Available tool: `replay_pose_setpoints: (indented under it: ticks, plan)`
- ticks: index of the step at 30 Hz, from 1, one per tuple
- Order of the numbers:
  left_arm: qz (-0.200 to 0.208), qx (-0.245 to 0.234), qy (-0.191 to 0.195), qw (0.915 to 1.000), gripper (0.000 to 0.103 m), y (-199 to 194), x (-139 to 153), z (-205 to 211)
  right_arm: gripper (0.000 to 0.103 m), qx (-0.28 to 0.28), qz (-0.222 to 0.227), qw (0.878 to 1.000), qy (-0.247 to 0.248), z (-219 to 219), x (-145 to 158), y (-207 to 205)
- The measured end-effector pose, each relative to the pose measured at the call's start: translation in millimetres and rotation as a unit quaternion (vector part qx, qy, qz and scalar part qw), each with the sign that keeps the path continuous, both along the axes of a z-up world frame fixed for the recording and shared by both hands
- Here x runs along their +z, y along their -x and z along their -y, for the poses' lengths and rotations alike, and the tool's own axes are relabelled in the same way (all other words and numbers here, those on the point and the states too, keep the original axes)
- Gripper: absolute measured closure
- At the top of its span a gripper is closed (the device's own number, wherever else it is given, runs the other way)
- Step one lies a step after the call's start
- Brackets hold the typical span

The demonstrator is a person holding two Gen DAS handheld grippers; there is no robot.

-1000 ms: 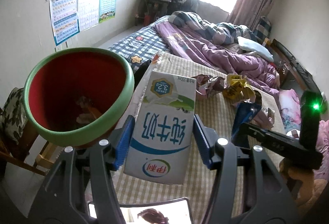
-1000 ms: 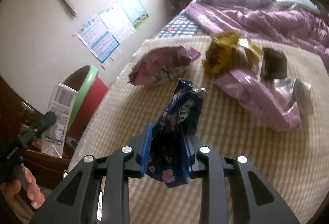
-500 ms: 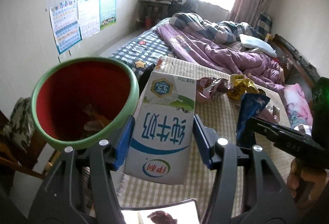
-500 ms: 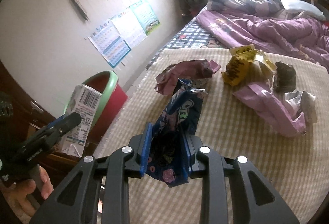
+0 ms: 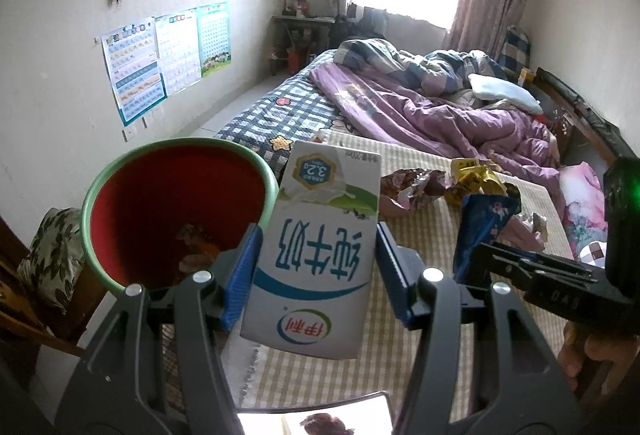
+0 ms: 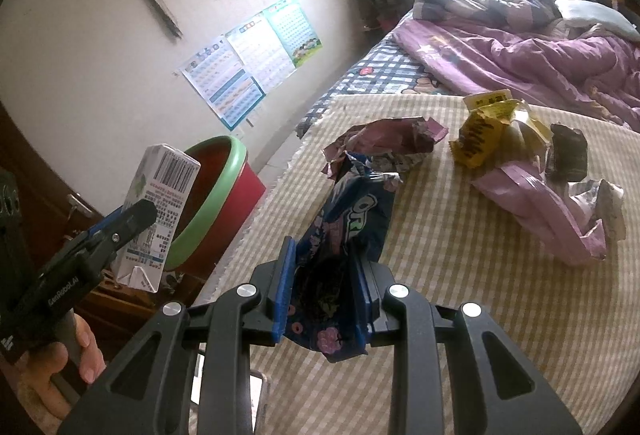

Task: Collect trash
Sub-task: 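Carry the milk carton with the left tool while the right tool carries the Oreo bag to the bin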

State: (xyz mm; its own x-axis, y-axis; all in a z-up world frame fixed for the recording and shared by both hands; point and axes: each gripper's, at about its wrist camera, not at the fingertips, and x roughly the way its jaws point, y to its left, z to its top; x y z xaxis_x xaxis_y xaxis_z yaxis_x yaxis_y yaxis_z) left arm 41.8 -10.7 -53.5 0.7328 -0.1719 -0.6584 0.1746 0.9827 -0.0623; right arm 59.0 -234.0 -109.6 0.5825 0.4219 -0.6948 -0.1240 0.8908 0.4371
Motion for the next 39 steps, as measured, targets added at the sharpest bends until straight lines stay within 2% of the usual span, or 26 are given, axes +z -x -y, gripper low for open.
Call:
replay_pose_setpoints:
  ticks: [19,21,23,28,30,37,38,39]
  plan:
    - [-0.01,0.007,0.015,0.9998,0.055,-7.0,-2.9,-40.5,0.076,0.016,-0.007,1.0,0.007,-36.7,-6.6,-13.3]
    - [-0.024,-0.012,0.017,0.9995,0.052,-10.0,-6.6,-40.5,0.076,0.011,-0.009,1.0,0.009,-37.1,-9.0,-13.9]
    - [-0.041,-0.032,0.009,0.9986,0.044,-11.2,-15.8,-37.2,0.076,0.003,-0.013,1.0,0.011,-36.9,-12.6,-14.6]
    - [-0.103,-0.066,0.009,0.9925,0.042,-14.1,-51.1,-24.9,0.076,-0.01,-0.021,1.0,0.014,-35.8,-16.7,-11.7]
    - [-0.119,-0.077,-0.006,0.9898,0.038,-16.4,-65.6,-13.7,0.076,-0.015,-0.021,1.0,0.015,-34.8,-16.5,-10.6]
    - [-0.172,-0.094,-0.026,0.9803,0.039,-28.5,-106.3,3.1,0.076,-0.026,-0.023,0.999,0.022,-32.8,-13.9,-2.7]
    - [-0.176,-0.093,-0.02,0.9798,0.048,-29.1,-108.8,2.4,0.076,-0.029,-0.023,0.999,0.022,-31.7,-13.9,-1.5]
    - [-0.18,-0.093,-0.011,0.9792,0.05,-29.8,-110.0,0.9,0.076,-0.031,-0.024,0.999,0.023,-30.8,-13.1,-2.3]
